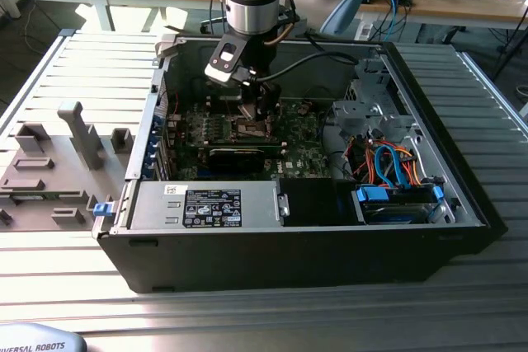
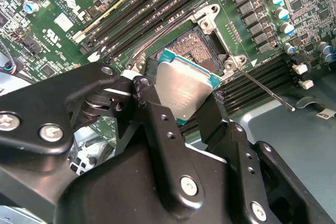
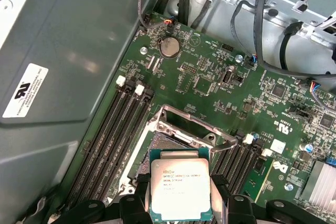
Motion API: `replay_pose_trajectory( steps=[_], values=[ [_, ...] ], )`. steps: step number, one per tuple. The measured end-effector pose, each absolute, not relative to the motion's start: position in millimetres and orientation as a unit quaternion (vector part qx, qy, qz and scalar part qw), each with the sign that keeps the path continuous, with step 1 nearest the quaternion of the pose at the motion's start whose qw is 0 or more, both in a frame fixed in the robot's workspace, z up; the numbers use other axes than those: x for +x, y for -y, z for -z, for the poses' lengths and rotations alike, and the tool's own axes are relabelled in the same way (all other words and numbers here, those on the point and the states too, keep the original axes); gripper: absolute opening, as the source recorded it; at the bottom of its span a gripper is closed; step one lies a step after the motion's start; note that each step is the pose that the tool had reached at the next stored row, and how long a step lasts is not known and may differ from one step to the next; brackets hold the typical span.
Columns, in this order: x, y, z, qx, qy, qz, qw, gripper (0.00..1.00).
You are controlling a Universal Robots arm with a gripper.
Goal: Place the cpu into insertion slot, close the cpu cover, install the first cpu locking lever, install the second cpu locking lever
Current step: 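Place the cpu into insertion slot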
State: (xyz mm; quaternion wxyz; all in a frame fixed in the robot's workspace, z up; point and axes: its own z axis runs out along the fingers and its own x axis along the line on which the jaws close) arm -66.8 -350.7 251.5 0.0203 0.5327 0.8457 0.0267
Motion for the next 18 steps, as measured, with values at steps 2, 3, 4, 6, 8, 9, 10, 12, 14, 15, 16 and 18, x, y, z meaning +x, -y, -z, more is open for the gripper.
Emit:
replay_pose_trajectory(
  steps=[2,3,4,6,8,9,10,12,14,15,16,18],
  values=[
    [-66.7,350.7,-251.4,0.533,-0.845,-0.027,0.02,0.54],
    [-66.8,350.7,-251.3,0.533,-0.845,-0.027,0.02,0.54],
    [-66.7,350.7,-251.2,0.534,-0.845,-0.027,0.02,0.54],
    [-66.7,350.7,-251.1,0.534,-0.845,-0.027,0.02,0.54],
    [-66.7,350.7,-251.0,0.535,-0.844,-0.027,0.02,0.54],
    [-66.7,350.7,-250.9,0.535,-0.844,-0.027,0.02,0.54],
    [-66.8,350.7,-250.9,0.535,-0.844,-0.027,0.02,0.54],
    [-66.7,350.7,-250.7,0.535,-0.844,-0.027,0.02,0.54],
    [-66.7,350.7,-250.6,0.536,-0.844,-0.027,0.02,0.54],
    [-66.7,350.7,-250.6,0.536,-0.844,-0.027,0.02,0.54],
    [-66.7,350.7,-250.5,0.536,-0.843,-0.027,0.02,0.54],
    [-66.8,350.7,-250.4,0.537,-0.843,-0.027,0.02,0.54]
  ],
)
